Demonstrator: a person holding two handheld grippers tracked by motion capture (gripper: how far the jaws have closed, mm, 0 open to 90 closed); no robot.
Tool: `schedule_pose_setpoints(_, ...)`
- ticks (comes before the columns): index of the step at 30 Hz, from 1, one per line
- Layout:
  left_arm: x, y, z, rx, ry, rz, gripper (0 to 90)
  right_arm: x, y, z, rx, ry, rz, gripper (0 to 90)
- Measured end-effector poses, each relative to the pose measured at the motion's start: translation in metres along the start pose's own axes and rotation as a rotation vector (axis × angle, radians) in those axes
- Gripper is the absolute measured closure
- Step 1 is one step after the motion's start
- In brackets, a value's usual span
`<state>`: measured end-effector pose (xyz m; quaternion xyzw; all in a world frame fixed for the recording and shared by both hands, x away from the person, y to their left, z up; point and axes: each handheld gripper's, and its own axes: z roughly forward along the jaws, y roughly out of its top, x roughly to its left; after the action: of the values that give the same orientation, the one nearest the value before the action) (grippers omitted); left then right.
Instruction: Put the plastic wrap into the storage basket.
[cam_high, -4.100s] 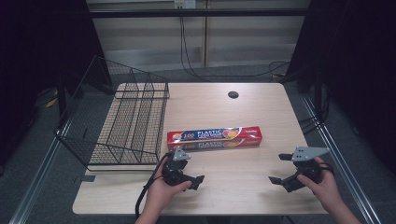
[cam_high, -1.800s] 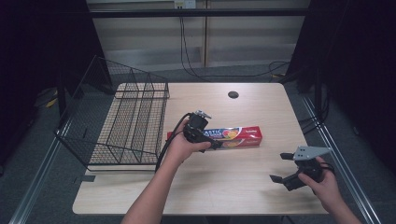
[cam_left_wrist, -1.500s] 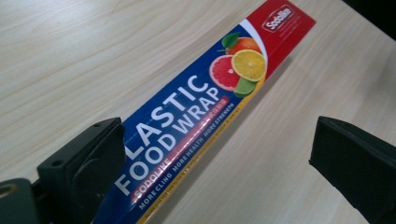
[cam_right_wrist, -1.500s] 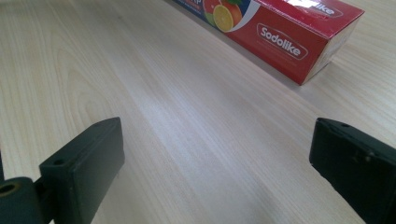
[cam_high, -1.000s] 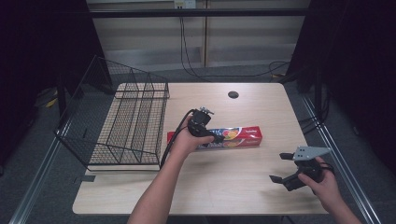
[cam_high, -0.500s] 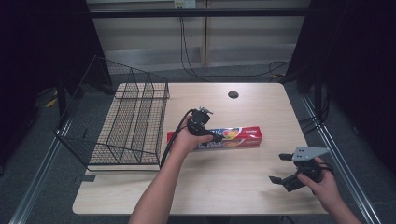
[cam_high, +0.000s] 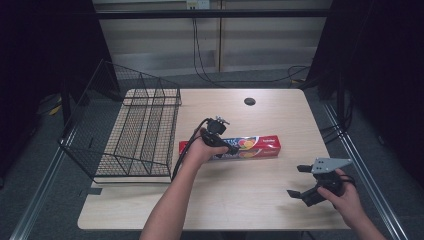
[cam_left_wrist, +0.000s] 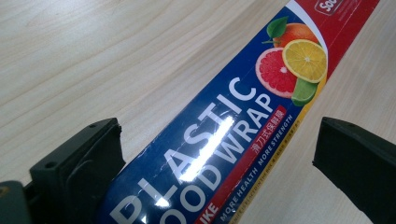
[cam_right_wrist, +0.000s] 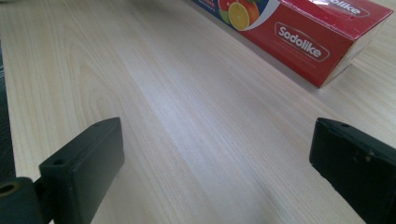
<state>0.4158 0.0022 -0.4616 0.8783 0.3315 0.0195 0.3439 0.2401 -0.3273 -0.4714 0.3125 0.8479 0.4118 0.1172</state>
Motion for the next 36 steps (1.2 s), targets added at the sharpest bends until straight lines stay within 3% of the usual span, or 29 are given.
schedule_pose_setpoints(2,0.0,0.0,0.001,0.005,0.002,-0.004,0.7,0.0,0.0,0.0,-0.001,-0.001,-0.001,3.0)
schedule_pose_setpoints(3,0.0,0.0,0.002,0.017,0.007,0.006,0.7,0.0,0.0,0.0,-0.001,0.001,0.001,3.0)
schedule_pose_setpoints(4,-0.001,-0.001,0.004,0.042,0.008,0.041,0.7,0.001,0.0,0.0,-0.002,0.005,0.002,3.0)
schedule_pose_setpoints(8,-0.003,-0.001,0.006,0.066,0.019,0.054,0.9,0.001,0.0,0.0,-0.005,0.002,0.0,2.9)
schedule_pose_setpoints(11,-0.005,-0.001,0.005,0.094,0.029,0.079,2.9,0.0,0.0,-0.001,-0.007,0.0,0.003,3.0)
schedule_pose_setpoints(14,-0.006,-0.002,0.004,0.1,0.031,0.068,7.2,0.0,0.0,-0.001,-0.006,0.002,0.008,2.9)
schedule_pose_setpoints(18,-0.008,-0.003,0.005,0.146,0.043,0.117,10.9,0.001,0.001,0.0,-0.009,0.003,0.003,3.0)
schedule_pose_setpoints(20,-0.009,-0.003,0.005,0.151,0.042,0.12,12.1,0.001,0.001,0.0,-0.009,0.003,0.005,3.0)
schedule_pose_setpoints(29,-0.014,-0.004,-0.001,0.223,0.028,0.091,28.9,0.001,0.001,0.0,-0.013,0.004,0.01,3.0)
schedule_pose_setpoints(36,-0.021,-0.006,-0.006,0.26,0.011,0.036,37.1,0.002,0.001,0.001,-0.009,0.003,0.006,3.0)
